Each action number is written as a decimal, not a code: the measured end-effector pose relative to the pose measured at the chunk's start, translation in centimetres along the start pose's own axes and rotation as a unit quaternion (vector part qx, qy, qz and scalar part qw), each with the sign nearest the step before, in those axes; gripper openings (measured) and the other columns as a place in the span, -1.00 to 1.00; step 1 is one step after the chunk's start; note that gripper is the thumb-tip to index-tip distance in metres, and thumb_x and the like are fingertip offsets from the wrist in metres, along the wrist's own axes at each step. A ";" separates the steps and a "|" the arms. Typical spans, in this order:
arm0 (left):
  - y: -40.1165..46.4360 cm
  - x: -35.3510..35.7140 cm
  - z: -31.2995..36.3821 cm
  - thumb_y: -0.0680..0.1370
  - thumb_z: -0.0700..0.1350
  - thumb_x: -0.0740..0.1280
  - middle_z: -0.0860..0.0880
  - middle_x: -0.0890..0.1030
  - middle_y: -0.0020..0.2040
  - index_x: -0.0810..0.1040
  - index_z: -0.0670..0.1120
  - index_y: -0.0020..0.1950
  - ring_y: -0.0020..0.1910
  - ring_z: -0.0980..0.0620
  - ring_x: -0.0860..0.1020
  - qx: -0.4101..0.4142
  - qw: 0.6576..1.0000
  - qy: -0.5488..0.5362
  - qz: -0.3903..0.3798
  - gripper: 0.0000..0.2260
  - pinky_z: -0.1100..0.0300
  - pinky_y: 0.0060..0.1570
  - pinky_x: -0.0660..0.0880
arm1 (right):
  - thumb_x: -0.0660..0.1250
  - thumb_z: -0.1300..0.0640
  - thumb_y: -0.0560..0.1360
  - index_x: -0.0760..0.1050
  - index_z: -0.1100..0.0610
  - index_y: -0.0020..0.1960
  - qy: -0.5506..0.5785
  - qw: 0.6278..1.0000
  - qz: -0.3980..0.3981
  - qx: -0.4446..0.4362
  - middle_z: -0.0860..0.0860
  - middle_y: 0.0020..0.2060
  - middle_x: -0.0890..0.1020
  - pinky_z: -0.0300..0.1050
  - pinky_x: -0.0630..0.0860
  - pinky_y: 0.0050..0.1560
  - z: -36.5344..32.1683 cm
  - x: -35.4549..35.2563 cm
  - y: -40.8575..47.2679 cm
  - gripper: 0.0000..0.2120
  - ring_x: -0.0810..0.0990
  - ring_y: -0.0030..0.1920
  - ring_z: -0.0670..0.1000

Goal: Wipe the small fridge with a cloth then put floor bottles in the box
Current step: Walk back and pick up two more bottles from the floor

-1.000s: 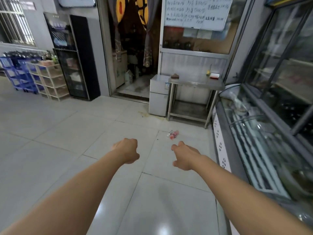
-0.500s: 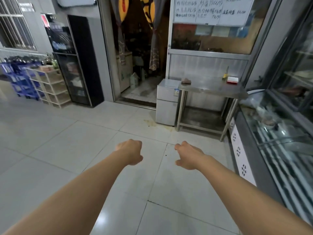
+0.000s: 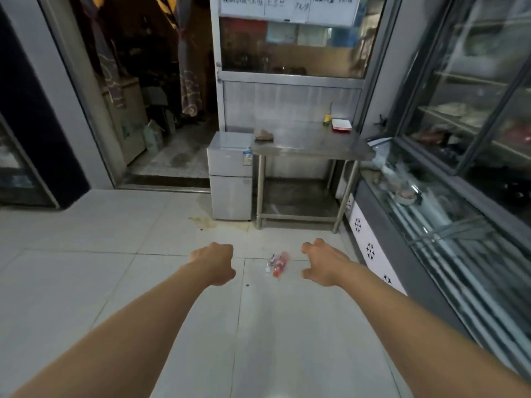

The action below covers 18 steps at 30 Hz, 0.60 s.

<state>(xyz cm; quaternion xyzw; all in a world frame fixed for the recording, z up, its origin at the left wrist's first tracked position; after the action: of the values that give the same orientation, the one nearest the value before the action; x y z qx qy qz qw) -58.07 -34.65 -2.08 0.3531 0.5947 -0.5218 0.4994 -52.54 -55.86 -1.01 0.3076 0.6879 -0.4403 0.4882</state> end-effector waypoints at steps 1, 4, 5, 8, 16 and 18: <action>1.9 -0.4 0.1 0.54 0.03 0.24 -0.05 0.50 0.22 0.38 -0.03 0.31 0.16 -0.08 0.50 0.009 1.000 0.002 -0.003 -0.64 0.10 0.05 0.43 | 0.29 0.00 0.53 0.27 0.13 0.40 0.003 1.000 0.001 0.008 0.11 0.28 0.33 -0.03 0.46 0.08 0.3 -0.4 1.3 -0.50 0.49 0.15 0.17; 7.1 -1.0 0.7 0.54 0.04 0.24 -0.05 0.49 0.22 0.37 -0.02 0.32 0.17 -0.07 0.50 0.035 0.999 0.011 -0.016 -0.63 0.12 0.02 0.40 | 0.29 0.03 0.53 0.26 0.13 0.40 0.015 0.999 -0.001 0.034 0.12 0.27 0.33 -0.05 0.44 0.05 1.4 -1.0 5.1 -0.51 0.48 0.17 0.18; 8.9 -1.1 0.9 0.54 0.05 0.24 -0.05 0.49 0.23 0.37 -0.02 0.32 0.16 -0.07 0.50 0.041 0.999 0.014 -0.019 -0.64 0.12 0.01 0.40 | 0.28 0.03 0.53 0.26 0.13 0.41 0.017 0.999 0.000 0.040 0.12 0.27 0.33 -0.05 0.43 0.05 1.9 -1.2 6.5 -0.50 0.48 0.17 0.18; 14.5 -1.9 1.6 0.54 0.03 0.25 -0.05 0.50 0.21 0.38 -0.02 0.31 0.14 -0.06 0.51 0.058 0.998 0.014 -0.022 -0.65 0.12 0.01 0.42 | 0.28 0.04 0.55 0.24 0.14 0.42 0.024 0.998 0.005 0.058 0.13 0.27 0.33 -0.06 0.42 0.03 4.1 -1.8 10.9 -0.51 0.48 0.17 0.19; 30.3 -3.9 5.2 0.53 0.03 0.26 -0.06 0.52 0.19 0.40 -0.03 0.28 0.13 -0.07 0.52 0.071 0.996 0.023 -0.039 -0.66 0.08 0.06 0.45 | 0.28 0.05 0.55 0.23 0.14 0.43 0.045 0.995 -0.007 0.083 0.13 0.30 0.34 -0.04 0.42 0.07 11.7 -4.5 26.0 -0.49 0.48 0.21 0.18; 33.7 -4.3 6.0 0.53 0.04 0.26 -0.06 0.53 0.18 0.40 -0.02 0.28 0.11 -0.07 0.53 0.072 0.996 0.020 -0.041 -0.66 0.08 0.06 0.46 | 0.28 0.05 0.54 0.25 0.15 0.41 0.047 0.996 -0.004 0.080 0.14 0.29 0.35 -0.04 0.43 0.06 12.9 -5.5 29.8 -0.51 0.49 0.19 0.18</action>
<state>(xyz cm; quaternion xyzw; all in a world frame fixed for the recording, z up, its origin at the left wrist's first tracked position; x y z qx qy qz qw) -23.95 -33.15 -6.70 0.3735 0.5792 -0.5762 0.4393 -20.15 -54.90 -6.70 0.3631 0.6743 -0.4809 0.4269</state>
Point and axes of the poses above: each hand's wrist, its own y-axis towards the middle knuckle, its own x-axis out of the palm, z = x × y, the point moved 5 cm from there along y, towards the middle knuckle
